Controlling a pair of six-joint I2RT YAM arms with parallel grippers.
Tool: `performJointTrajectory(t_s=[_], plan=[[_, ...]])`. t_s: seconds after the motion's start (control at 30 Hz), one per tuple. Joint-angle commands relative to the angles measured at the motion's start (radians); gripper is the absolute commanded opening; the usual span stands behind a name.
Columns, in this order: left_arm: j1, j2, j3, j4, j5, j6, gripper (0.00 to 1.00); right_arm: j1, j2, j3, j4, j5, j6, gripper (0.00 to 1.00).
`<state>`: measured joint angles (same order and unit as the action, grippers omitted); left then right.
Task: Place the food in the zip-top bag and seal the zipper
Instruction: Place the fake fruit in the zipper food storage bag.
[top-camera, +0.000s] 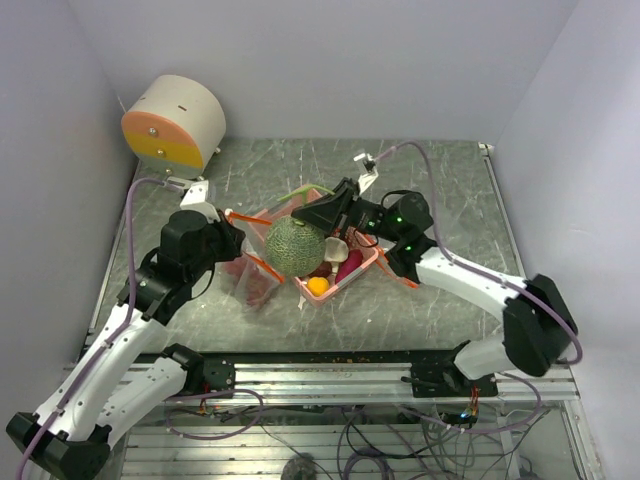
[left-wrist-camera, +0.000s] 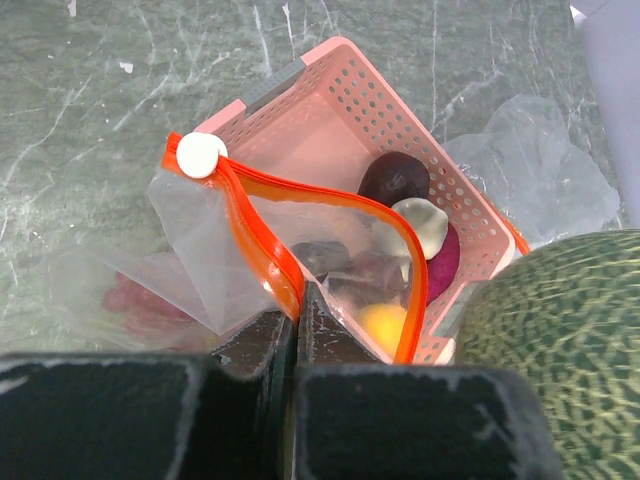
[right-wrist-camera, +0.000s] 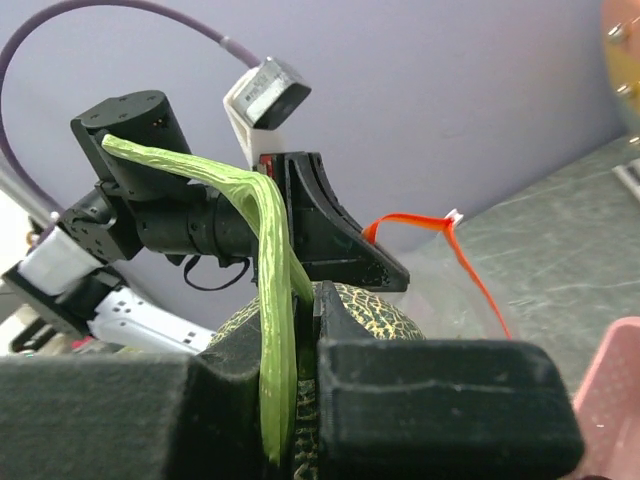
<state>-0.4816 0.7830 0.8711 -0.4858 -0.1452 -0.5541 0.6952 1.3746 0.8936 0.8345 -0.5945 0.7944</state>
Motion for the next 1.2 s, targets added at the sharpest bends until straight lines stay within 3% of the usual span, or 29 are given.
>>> performJointTrajectory(t_s=[0.0, 0.33, 0.43, 0.7, 1.0, 1.17], plan=[[0.001, -0.031, 0.022, -0.02, 0.029, 0.006, 0.09, 0.015, 0.101, 0.013, 0.299, -0.081, 0.189, 0.0], [0.001, -0.05, 0.005, -0.023, 0.118, -0.011, 0.09, 0.084, 0.178, 0.068, 0.128, 0.131, -0.012, 0.0], [0.001, -0.048, 0.002, -0.028, 0.156, -0.019, 0.08, 0.117, 0.162, 0.063, 0.013, 0.316, -0.124, 0.0], [0.001, -0.087, 0.015, -0.082, 0.203, -0.028, 0.09, 0.182, 0.138, 0.038, -0.13, 0.629, -0.289, 0.0], [0.001, -0.069, 0.034, -0.08, 0.208, -0.035, 0.08, 0.364, 0.157, 0.051, -0.13, 1.024, -0.462, 0.0], [0.001, -0.027, 0.085, -0.063, 0.195, -0.033, 0.08, 0.518, 0.219, 0.084, -0.112, 1.361, -0.588, 0.0]])
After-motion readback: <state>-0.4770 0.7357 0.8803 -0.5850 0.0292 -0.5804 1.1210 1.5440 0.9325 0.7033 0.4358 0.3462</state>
